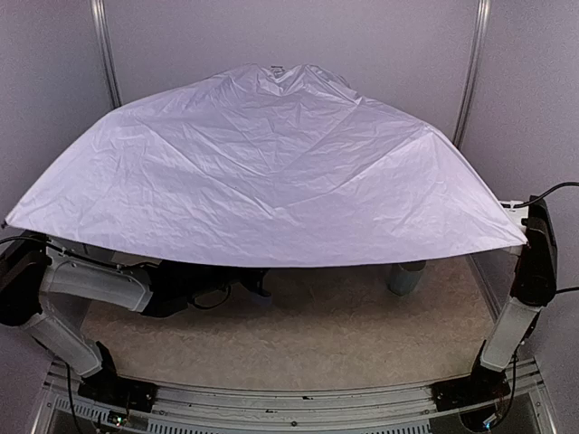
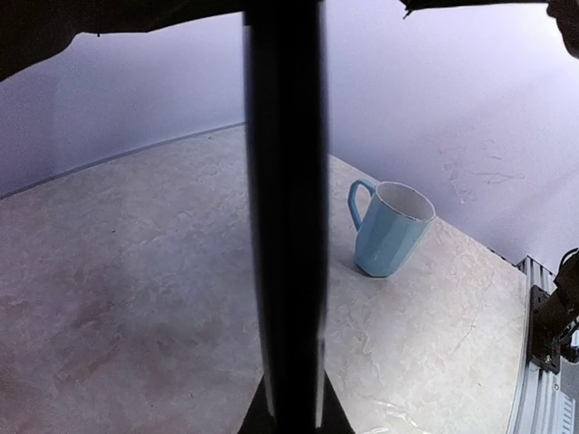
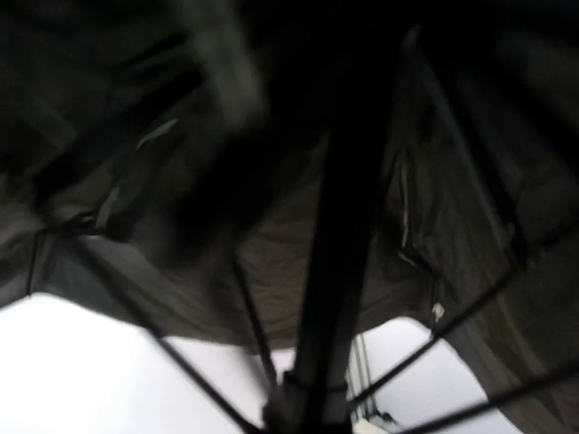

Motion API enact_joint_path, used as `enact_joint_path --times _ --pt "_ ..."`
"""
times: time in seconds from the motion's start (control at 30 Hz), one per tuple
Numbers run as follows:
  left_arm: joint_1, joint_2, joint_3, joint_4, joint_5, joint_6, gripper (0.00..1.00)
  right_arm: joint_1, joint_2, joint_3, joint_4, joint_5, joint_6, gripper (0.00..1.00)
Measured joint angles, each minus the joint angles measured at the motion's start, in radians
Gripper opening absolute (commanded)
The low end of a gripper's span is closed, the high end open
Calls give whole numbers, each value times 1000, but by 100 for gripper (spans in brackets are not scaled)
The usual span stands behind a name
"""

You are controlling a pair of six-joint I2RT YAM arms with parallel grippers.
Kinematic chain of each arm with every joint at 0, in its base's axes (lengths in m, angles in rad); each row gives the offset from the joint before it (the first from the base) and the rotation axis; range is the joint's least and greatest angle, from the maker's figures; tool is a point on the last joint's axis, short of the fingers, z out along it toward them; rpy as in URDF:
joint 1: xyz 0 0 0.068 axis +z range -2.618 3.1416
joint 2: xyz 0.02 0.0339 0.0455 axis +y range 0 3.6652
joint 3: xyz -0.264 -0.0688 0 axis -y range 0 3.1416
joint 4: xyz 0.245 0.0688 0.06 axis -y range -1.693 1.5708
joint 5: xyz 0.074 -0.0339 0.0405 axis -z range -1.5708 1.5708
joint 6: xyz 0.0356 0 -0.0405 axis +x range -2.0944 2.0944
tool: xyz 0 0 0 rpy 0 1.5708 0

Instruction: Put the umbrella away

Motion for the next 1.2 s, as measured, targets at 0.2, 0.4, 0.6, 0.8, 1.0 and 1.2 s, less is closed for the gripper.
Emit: enact_joint_path --times 0.2,0.4,0.6,0.8,1.0,1.2 --pt "9 30 0 -8 -12 -11 0 2 11 -50 13 14 -12 7" --pt "9 51 0 -3 -11 -6 0 2 -3 -89 31 41 -17 11" --pt "14 55 0 0 -8 4 0 2 0 -99 48 44 -6 11" --pt "43 89 0 2 28 26 8 2 7 -137 88 84 2 0" --pt "76 140 1 104 64 34 24 -9 19 -193 5 85 -8 0" --pt "63 90 -7 146 65 94 47 -104 20 -209 -16 55 4 0"
